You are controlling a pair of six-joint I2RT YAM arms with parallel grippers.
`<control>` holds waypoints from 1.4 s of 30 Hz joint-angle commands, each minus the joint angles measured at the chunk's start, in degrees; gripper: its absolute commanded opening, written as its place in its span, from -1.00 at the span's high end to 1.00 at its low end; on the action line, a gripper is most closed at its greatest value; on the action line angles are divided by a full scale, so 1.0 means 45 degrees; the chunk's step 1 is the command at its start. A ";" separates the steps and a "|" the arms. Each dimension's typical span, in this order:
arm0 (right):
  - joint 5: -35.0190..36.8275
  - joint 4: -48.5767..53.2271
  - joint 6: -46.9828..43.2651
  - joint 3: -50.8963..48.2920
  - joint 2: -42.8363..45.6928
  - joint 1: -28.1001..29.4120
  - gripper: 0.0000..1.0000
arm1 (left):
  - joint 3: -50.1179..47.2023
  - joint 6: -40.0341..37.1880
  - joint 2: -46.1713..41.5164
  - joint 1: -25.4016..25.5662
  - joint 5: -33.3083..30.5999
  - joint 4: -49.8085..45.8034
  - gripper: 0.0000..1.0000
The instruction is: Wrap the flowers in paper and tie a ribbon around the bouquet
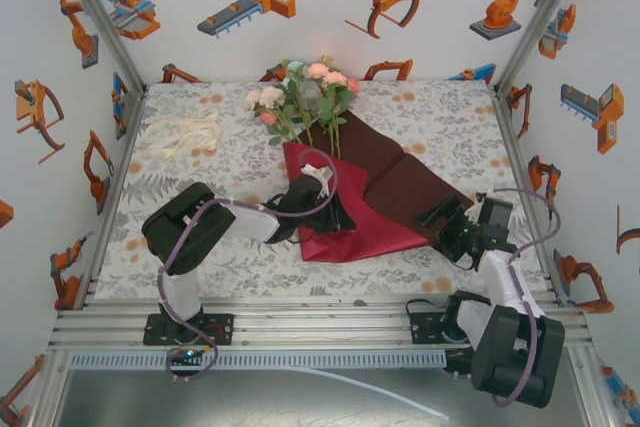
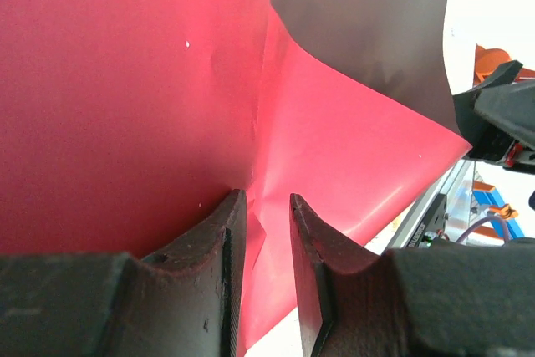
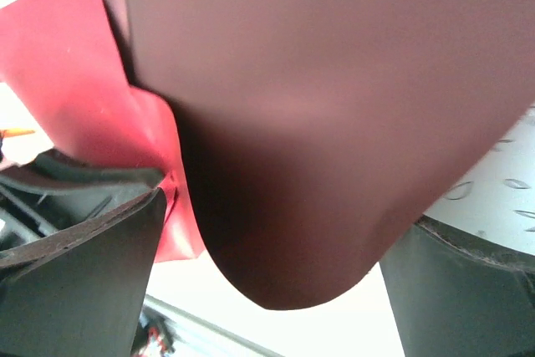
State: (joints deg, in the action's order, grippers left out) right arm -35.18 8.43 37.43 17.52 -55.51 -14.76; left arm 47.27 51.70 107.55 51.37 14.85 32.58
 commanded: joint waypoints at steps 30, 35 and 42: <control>0.5623 0.1100 -0.2968 0.3064 -0.0231 0.7762 0.90 | 0.0532 0.0380 0.0685 -0.0225 0.0220 0.0353 0.39; 0.4497 -0.0073 -0.4191 0.4111 -0.1876 0.9493 0.84 | 0.0549 0.0618 0.0958 -0.0235 0.0331 0.0668 0.40; 0.3722 -0.1717 -0.3731 0.5046 -0.4046 1.0054 0.70 | 0.0591 0.0840 0.1111 -0.0244 0.0392 0.0934 0.40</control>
State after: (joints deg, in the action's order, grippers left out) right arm -18.04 4.84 20.12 38.20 -72.12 30.33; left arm 49.01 54.78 111.37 50.52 16.38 36.12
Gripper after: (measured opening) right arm 0.147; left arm 0.301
